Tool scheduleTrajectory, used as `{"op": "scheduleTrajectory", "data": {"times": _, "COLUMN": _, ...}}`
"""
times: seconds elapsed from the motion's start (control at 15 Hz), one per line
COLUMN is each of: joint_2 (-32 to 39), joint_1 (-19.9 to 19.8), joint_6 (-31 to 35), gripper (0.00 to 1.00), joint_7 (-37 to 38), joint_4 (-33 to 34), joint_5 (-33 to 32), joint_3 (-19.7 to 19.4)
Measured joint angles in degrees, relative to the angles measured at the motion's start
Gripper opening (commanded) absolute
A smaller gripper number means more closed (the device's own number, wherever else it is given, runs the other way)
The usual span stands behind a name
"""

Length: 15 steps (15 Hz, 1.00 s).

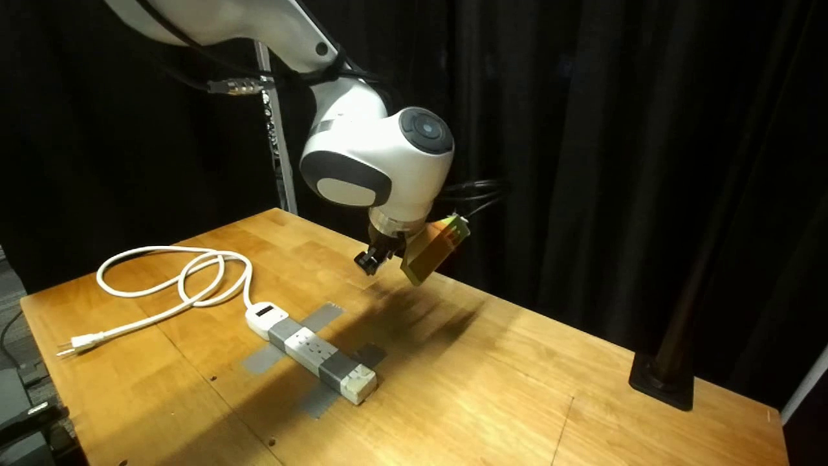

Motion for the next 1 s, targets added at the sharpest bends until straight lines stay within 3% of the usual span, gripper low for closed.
{"op": "scheduleTrajectory", "data": {"times": 0.47, "joint_2": -10.1, "joint_1": 3.0, "joint_6": 25.0, "gripper": 0.23, "joint_7": 1.6, "joint_4": -13.0, "joint_5": -6.0, "joint_3": -0.1}}
{"op": "scheduleTrajectory", "data": {"times": 0.8, "joint_2": -11.0, "joint_1": 6.0, "joint_6": 43.8, "gripper": 0.23, "joint_7": 1.8, "joint_4": -21.6, "joint_5": -5.9, "joint_3": -1.1}}
{"op": "scheduleTrajectory", "data": {"times": 1.0, "joint_2": -11.0, "joint_1": 9.5, "joint_6": 51.0, "gripper": 0.23, "joint_7": 5.3, "joint_4": -27.0, "joint_5": -8.0, "joint_3": -3.8}}
